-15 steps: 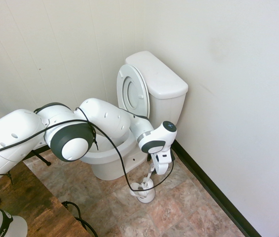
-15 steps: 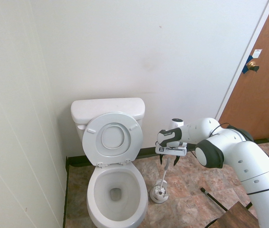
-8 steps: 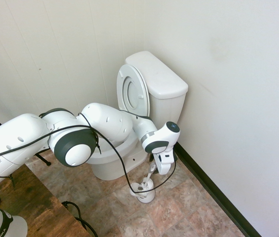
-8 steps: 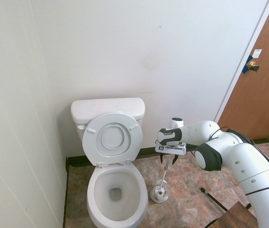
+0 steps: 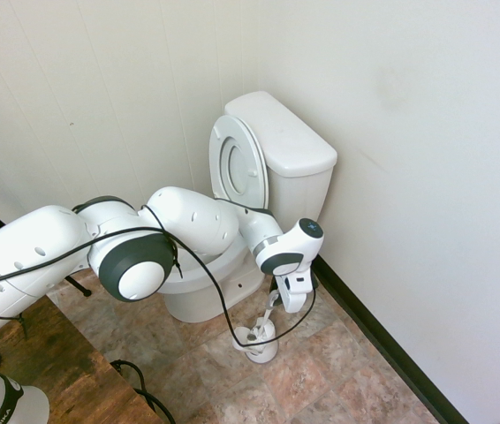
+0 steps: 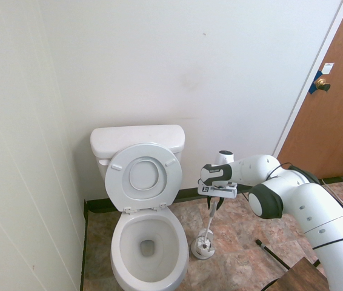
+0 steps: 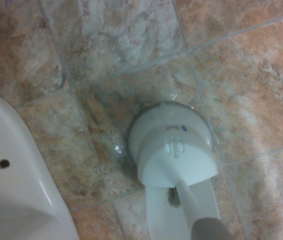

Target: Clean the toilet

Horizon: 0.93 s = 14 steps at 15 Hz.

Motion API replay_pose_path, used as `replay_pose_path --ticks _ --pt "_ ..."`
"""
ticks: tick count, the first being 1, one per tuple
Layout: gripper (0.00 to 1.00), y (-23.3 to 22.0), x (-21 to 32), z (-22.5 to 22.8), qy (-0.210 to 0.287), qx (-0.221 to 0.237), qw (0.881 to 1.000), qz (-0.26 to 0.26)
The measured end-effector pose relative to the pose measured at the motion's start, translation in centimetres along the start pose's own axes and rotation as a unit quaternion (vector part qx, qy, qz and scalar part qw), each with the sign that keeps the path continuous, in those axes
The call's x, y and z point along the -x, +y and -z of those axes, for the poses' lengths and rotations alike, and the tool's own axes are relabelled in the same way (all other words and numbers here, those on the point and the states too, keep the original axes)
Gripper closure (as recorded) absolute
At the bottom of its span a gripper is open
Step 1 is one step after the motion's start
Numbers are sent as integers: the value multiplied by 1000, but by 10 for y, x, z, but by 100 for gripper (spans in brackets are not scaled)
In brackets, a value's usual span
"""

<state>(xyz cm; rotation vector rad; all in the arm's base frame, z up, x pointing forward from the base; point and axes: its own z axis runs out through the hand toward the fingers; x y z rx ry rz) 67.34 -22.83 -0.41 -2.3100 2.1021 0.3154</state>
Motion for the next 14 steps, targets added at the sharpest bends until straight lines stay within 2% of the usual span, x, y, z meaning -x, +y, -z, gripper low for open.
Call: replay_pose_path --ticks 9,14 --pt "100 6 -2 -5 -5 9 1000 4" --pt "100 37 -3 -7 0 15 1000 25"
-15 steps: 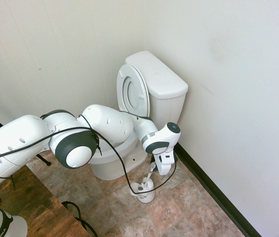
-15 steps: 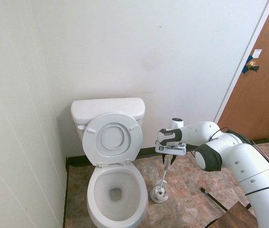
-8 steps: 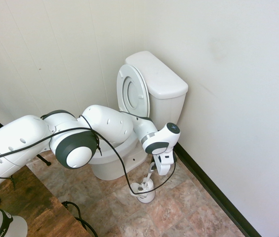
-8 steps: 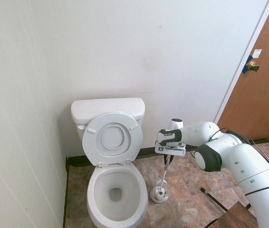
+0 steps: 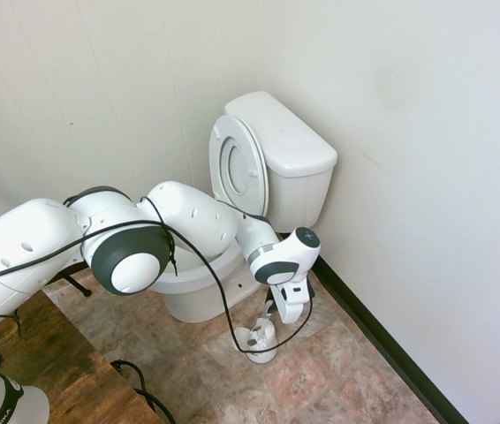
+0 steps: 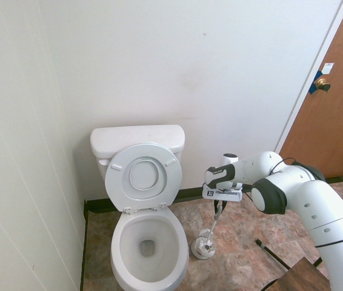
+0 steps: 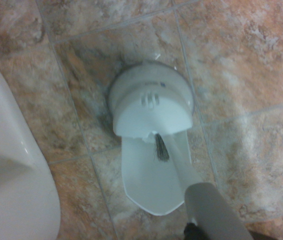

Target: Clean the toilet

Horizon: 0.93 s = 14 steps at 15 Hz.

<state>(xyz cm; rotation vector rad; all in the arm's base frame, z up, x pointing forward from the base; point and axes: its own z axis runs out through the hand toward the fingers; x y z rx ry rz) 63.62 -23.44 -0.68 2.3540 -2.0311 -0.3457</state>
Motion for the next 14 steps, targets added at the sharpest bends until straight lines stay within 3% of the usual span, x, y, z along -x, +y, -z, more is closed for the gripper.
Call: replay_pose_path --ticks 7,14 --pt "100 38 31 19 18 -14 999 25" --pt "100 90 69 121 28 -40 998 29"
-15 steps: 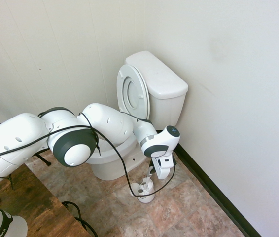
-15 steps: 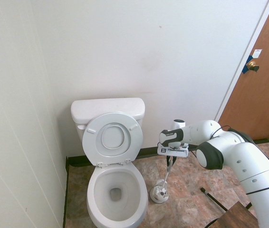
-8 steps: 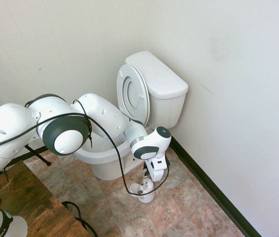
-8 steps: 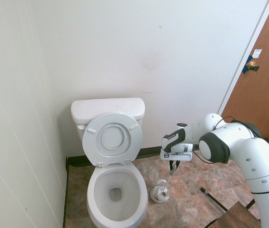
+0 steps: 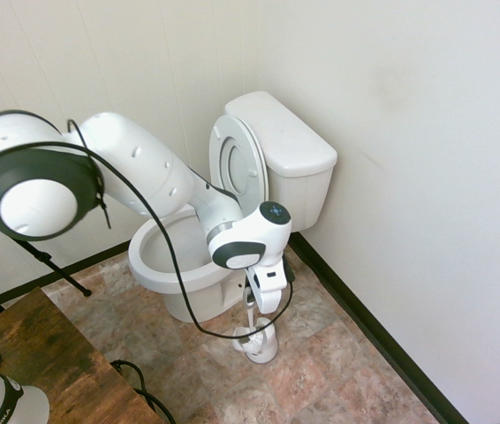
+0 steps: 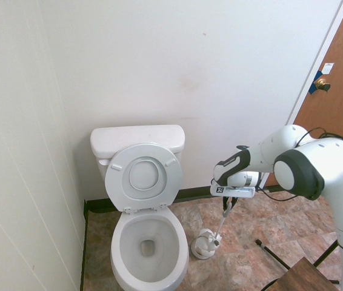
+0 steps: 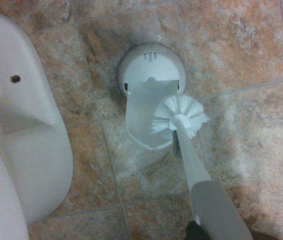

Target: Clean the toilet

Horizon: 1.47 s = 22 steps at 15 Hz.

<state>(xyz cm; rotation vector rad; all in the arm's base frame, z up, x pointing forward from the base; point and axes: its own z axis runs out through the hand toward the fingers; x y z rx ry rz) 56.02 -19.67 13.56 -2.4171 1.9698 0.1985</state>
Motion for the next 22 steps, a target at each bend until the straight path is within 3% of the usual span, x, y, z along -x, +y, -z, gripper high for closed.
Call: replay_pose_path --ticks 4,9,16,22 --pt "100 22 25 86 16 -24 1000 8" --pt "100 2 86 172 27 -61 997 38" --pt "100 -30 207 205 28 -81 990 116" --pt "100 -35 298 176 30 -72 984 159"
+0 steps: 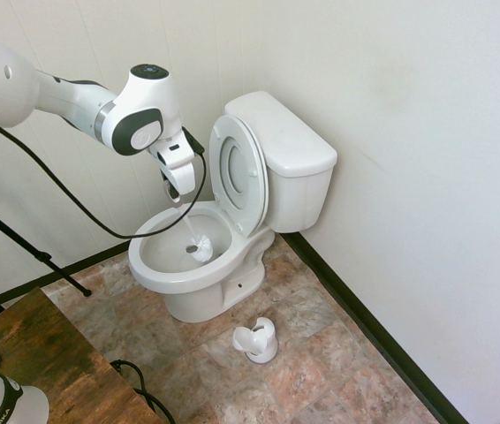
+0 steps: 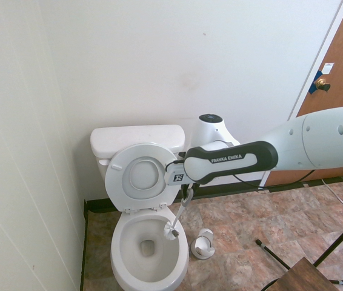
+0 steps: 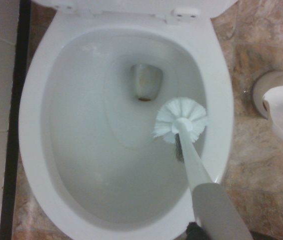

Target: Clean the toilet

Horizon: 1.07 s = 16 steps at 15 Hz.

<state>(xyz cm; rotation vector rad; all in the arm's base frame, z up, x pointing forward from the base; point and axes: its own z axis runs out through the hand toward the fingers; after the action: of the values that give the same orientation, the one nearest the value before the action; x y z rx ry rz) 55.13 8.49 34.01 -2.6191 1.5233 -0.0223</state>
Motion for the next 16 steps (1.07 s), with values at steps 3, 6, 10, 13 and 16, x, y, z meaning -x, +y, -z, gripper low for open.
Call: replay_pose_path --ticks 3,6,10,13,16 --pt "100 -16 18 -37 6 -8 1000 8" --pt "100 -46 23 -79 5 -13 1000 6" --pt "100 -88 15 -111 23 -27 999 -13" --pt "100 -112 9 -142 42 -38 998 -34" --pt "100 -123 19 -174 46 -39 997 -40"
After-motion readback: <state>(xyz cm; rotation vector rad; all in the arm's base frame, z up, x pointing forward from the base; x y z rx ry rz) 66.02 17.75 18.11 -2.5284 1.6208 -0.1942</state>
